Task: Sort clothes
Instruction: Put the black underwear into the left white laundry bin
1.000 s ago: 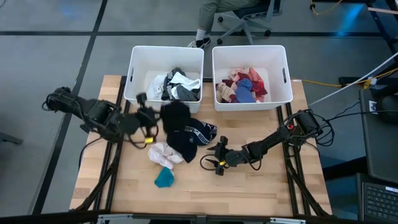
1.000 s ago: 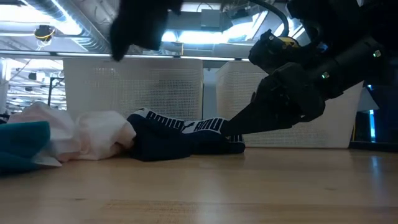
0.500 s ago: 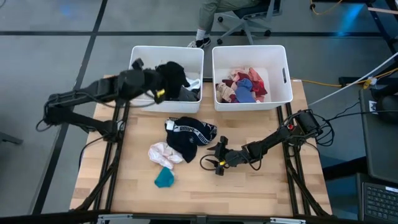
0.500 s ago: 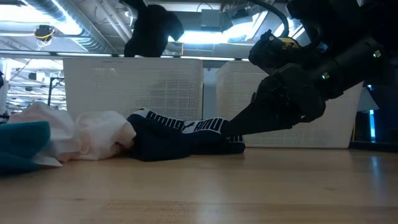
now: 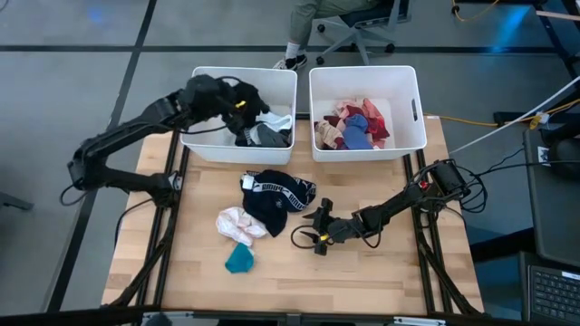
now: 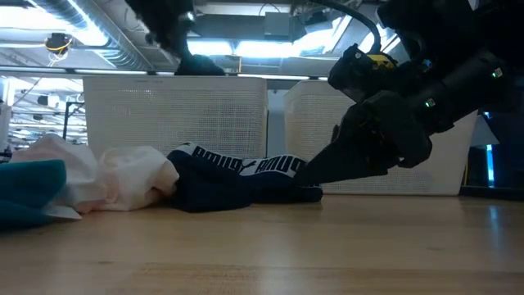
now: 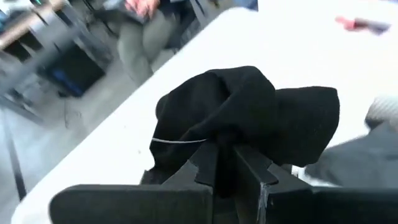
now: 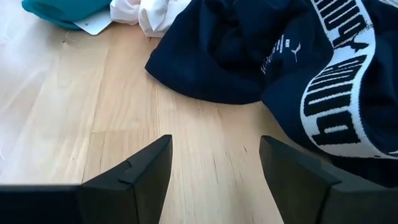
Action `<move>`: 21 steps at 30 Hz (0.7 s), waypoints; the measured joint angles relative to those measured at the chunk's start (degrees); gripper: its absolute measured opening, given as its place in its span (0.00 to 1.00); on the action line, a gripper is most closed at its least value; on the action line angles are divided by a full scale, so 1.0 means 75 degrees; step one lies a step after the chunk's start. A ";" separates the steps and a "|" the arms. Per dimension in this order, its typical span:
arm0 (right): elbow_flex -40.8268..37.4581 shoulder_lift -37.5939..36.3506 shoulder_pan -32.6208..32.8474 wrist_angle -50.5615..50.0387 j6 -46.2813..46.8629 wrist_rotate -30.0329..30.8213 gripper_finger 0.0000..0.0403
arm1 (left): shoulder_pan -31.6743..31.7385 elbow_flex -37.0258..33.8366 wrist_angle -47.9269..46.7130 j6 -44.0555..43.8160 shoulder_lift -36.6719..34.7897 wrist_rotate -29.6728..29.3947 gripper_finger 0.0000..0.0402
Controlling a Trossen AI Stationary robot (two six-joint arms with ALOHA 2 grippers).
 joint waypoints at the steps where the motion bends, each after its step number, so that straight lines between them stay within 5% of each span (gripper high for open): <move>1: 0.0000 0.0000 0.0000 0.0000 0.0000 -0.0002 0.60 | 0.0088 -0.0096 0.0007 -0.0024 0.0087 0.0040 0.05; 12: 0.0000 0.0000 0.0000 -0.0018 0.0003 -0.0015 0.60 | 0.0559 -0.0699 -0.0097 0.0187 0.1216 0.0034 0.07; 21: 0.0000 0.0000 0.0003 -0.0066 0.0023 -0.0023 0.60 | 0.0601 -0.0714 -0.0014 -0.0023 0.1329 -0.0009 0.32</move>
